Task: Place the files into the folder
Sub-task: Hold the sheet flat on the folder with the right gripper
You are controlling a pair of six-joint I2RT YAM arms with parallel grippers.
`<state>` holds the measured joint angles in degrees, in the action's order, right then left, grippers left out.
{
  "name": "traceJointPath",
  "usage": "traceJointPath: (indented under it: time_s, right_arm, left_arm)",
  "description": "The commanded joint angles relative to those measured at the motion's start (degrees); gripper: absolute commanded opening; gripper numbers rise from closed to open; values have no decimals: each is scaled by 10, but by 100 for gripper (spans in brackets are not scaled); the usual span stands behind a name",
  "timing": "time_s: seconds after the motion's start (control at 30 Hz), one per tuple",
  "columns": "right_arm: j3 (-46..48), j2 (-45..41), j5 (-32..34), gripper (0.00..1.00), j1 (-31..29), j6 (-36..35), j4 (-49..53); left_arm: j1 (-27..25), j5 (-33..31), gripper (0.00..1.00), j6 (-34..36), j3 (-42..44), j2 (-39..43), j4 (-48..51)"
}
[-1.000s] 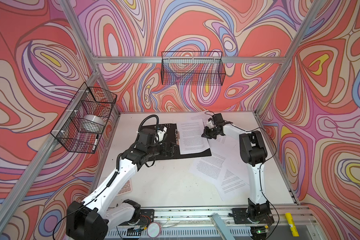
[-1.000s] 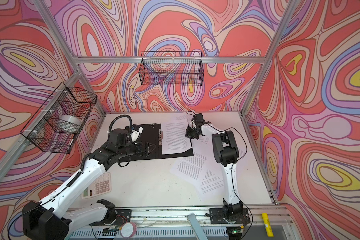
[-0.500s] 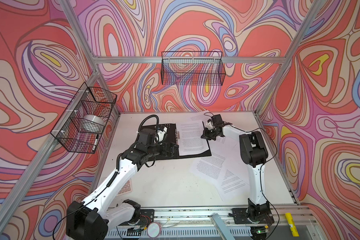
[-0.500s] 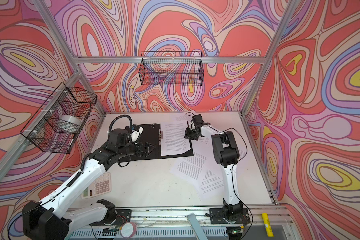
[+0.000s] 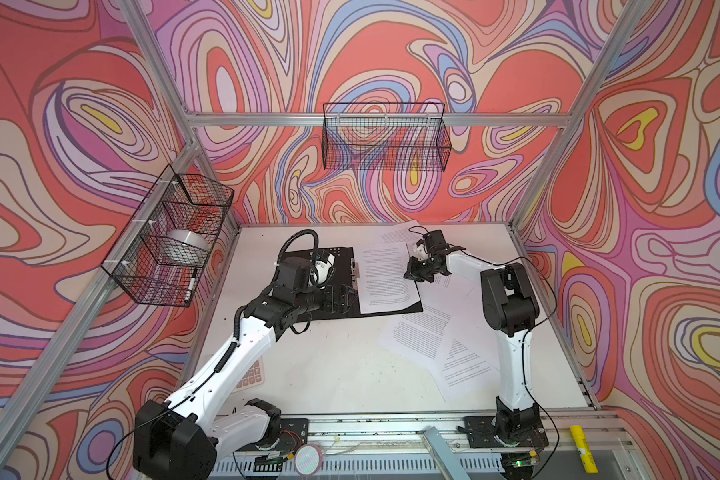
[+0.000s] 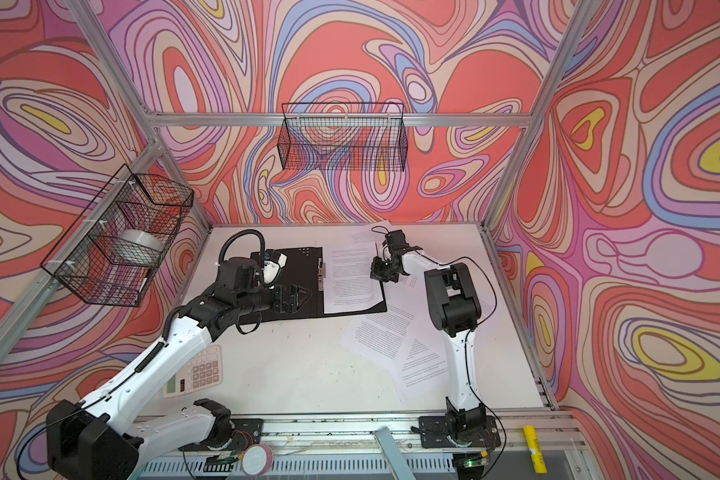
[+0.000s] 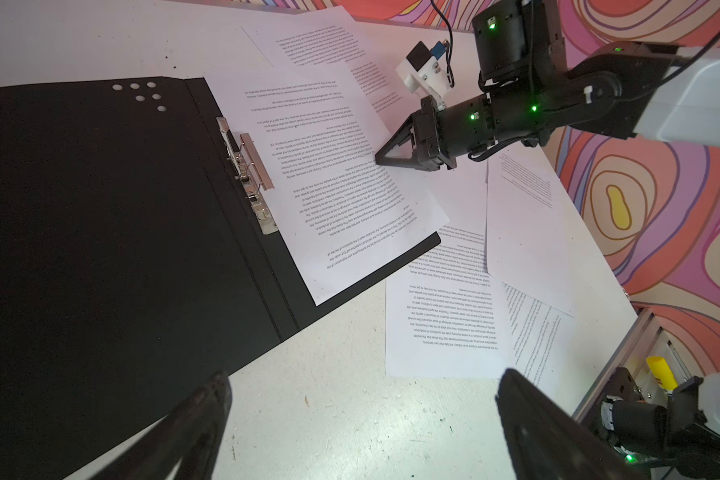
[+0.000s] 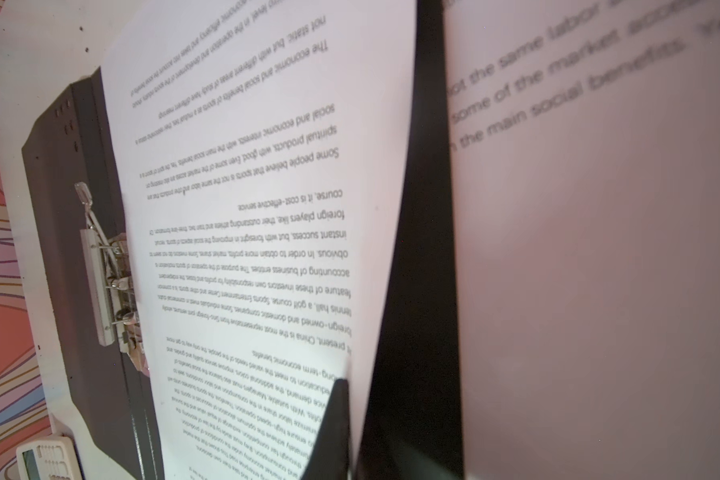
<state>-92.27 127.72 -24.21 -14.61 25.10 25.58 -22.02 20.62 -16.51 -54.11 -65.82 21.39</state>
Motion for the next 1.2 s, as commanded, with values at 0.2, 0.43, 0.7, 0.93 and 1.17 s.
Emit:
traceJointPath:
  time_s: [0.2,0.43,0.7,0.93,1.17]
  right_arm:
    - [25,-18,10,0,-2,-1,4]
    - [27,-19,6,0,-5,7,-4]
    - [29,-18,4,0,-9,13,-9]
    - [30,-19,3,0,-11,18,-12]
    - [32,-17,4,0,-11,20,-12]
  left_arm:
    - [3,6,100,3,-6,-5,4]
    - [2,9,100,3,-7,-7,4]
    - [2,13,100,1,-7,-9,4]
    - [3,14,100,0,-7,-9,4]
    - [2,14,100,0,-7,-9,4]
